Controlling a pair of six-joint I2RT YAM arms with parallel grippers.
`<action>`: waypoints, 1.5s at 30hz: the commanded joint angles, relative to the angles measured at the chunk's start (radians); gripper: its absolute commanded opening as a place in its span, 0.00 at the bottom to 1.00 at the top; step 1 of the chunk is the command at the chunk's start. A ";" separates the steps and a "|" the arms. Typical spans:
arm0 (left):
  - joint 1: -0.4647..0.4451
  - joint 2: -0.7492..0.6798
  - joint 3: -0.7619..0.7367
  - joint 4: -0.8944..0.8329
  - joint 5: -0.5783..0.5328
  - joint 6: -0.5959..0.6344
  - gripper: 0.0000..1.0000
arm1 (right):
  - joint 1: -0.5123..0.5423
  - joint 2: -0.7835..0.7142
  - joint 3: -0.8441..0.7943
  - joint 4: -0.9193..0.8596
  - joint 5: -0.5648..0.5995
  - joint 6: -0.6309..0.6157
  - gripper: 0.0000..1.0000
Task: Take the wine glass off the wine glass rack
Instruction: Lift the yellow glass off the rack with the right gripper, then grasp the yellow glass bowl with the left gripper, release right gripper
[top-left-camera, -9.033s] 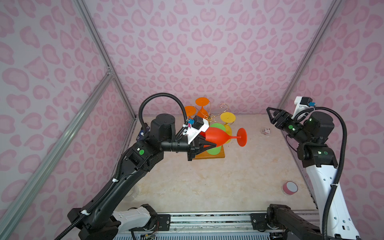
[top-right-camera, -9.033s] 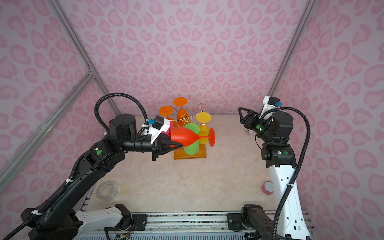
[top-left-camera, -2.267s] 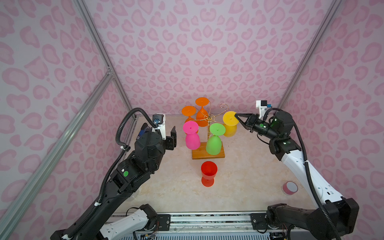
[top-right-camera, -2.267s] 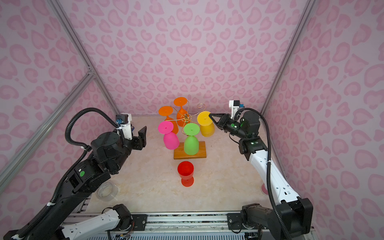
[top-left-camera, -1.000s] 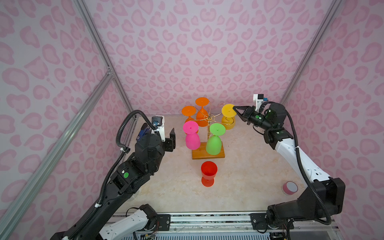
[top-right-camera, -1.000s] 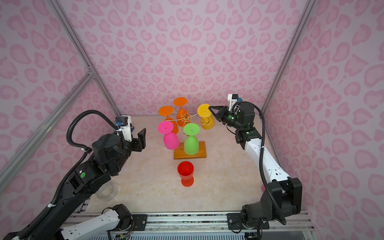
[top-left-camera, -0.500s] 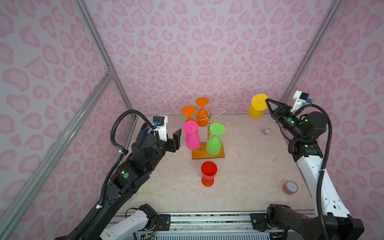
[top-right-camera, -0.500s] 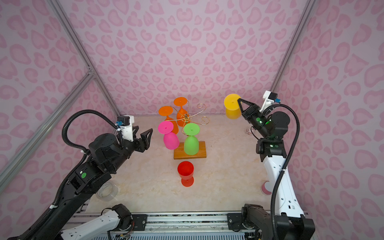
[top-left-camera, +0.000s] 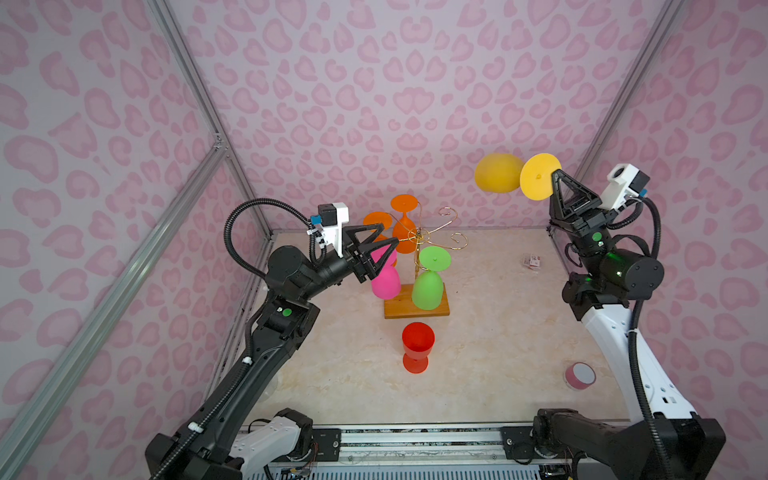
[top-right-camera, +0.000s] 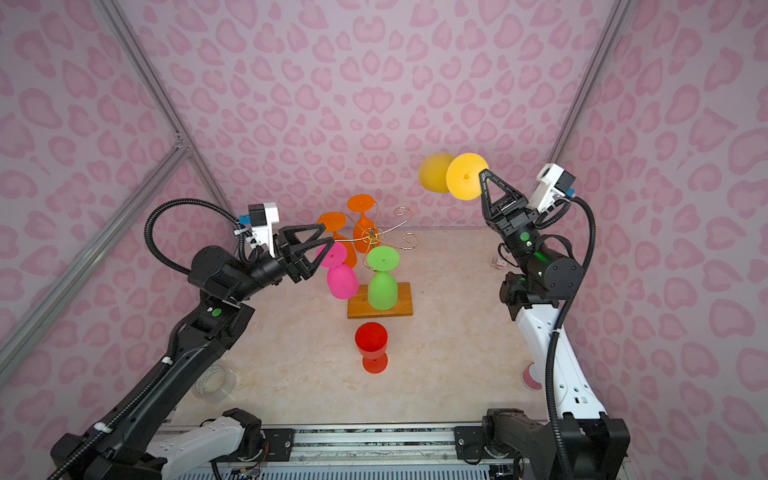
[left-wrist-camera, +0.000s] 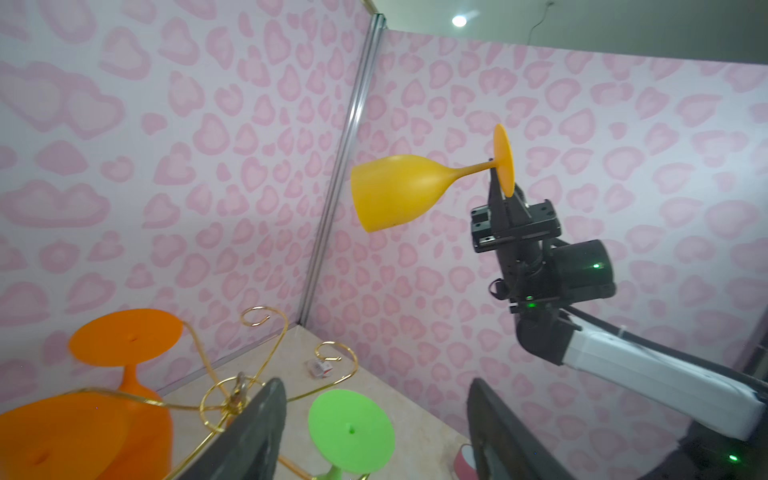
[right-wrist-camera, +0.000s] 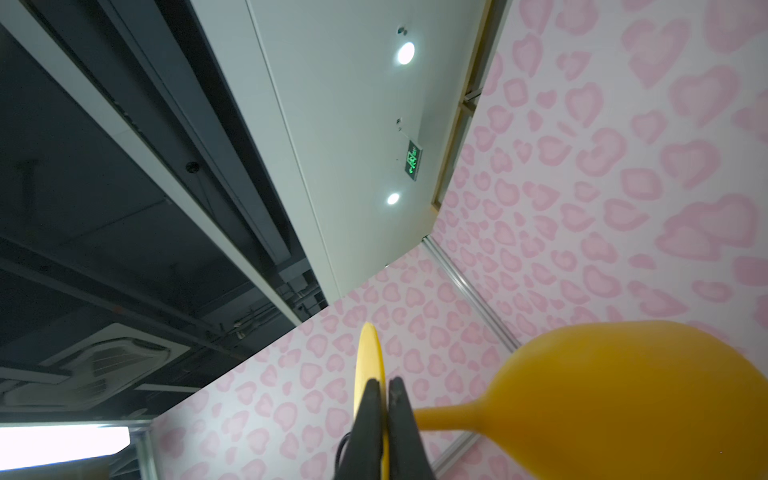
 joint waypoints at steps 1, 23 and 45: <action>0.024 0.092 0.026 0.451 0.212 -0.293 0.71 | 0.084 0.061 0.014 0.216 0.012 0.128 0.00; 0.110 0.537 0.208 1.081 0.209 -0.885 0.72 | 0.283 0.238 0.011 0.392 0.018 0.235 0.00; 0.095 0.504 0.191 1.081 0.282 -0.890 0.51 | 0.329 0.323 0.013 0.393 0.038 0.244 0.00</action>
